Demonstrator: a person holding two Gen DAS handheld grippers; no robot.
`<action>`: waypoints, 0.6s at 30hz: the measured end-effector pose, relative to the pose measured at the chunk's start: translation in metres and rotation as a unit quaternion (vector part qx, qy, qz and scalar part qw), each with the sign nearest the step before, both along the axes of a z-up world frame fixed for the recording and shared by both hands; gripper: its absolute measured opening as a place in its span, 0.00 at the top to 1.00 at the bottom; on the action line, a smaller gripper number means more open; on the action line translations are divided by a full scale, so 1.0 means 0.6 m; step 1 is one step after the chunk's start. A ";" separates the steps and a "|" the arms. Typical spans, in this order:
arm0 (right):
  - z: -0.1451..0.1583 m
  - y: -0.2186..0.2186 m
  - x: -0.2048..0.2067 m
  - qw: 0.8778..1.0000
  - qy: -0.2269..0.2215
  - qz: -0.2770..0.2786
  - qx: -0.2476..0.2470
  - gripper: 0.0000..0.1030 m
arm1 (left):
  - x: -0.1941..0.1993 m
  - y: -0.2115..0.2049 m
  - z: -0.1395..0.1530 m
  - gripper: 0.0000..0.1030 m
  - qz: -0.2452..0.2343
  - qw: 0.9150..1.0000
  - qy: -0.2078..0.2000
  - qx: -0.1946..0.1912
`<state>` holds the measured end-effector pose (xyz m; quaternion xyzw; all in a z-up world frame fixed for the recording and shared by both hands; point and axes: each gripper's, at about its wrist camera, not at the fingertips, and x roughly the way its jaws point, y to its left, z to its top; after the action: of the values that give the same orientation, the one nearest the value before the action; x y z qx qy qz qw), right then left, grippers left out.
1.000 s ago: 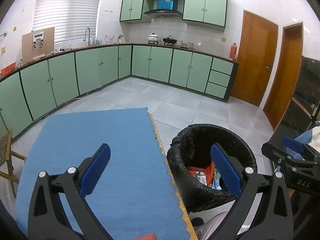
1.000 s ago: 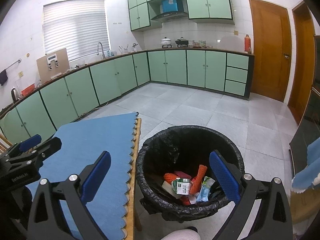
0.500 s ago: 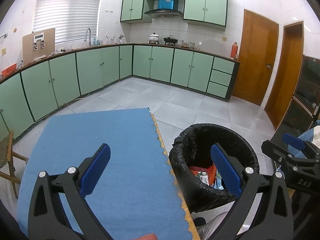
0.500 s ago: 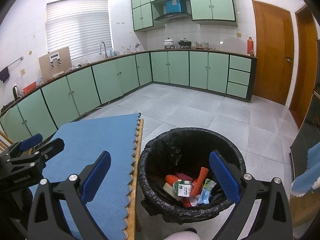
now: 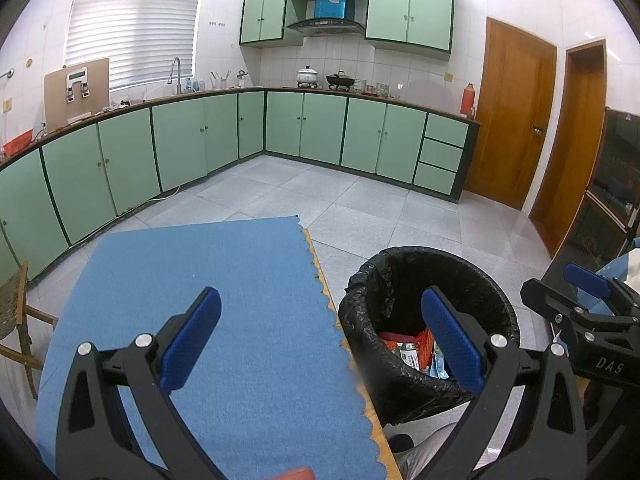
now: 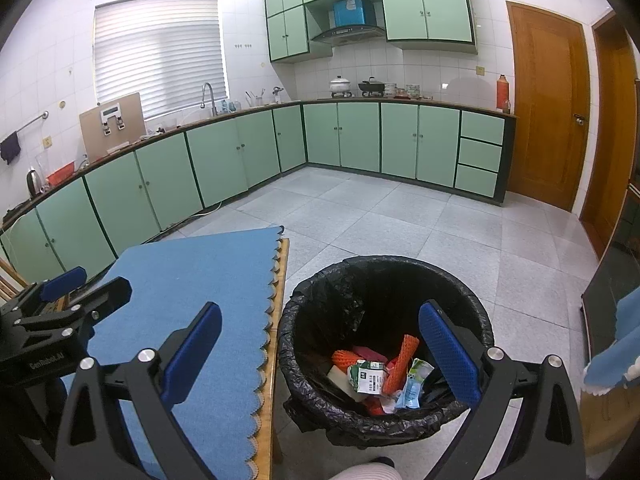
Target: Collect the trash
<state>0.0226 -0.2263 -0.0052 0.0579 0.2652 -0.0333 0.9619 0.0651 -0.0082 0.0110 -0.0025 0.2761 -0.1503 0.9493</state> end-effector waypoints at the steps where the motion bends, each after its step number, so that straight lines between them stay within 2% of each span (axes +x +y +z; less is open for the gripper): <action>1: 0.000 0.000 0.000 1.000 0.000 0.000 0.001 0.06 | 0.000 0.000 -0.001 0.06 0.000 1.000 0.000 0.000; 18: -0.001 0.001 0.002 1.000 0.002 0.001 0.001 0.06 | 0.001 0.002 0.000 0.05 0.000 1.000 -0.001 0.000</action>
<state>0.0240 -0.2256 -0.0061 0.0582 0.2669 -0.0322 0.9614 0.0656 -0.0073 0.0107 -0.0021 0.2754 -0.1497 0.9496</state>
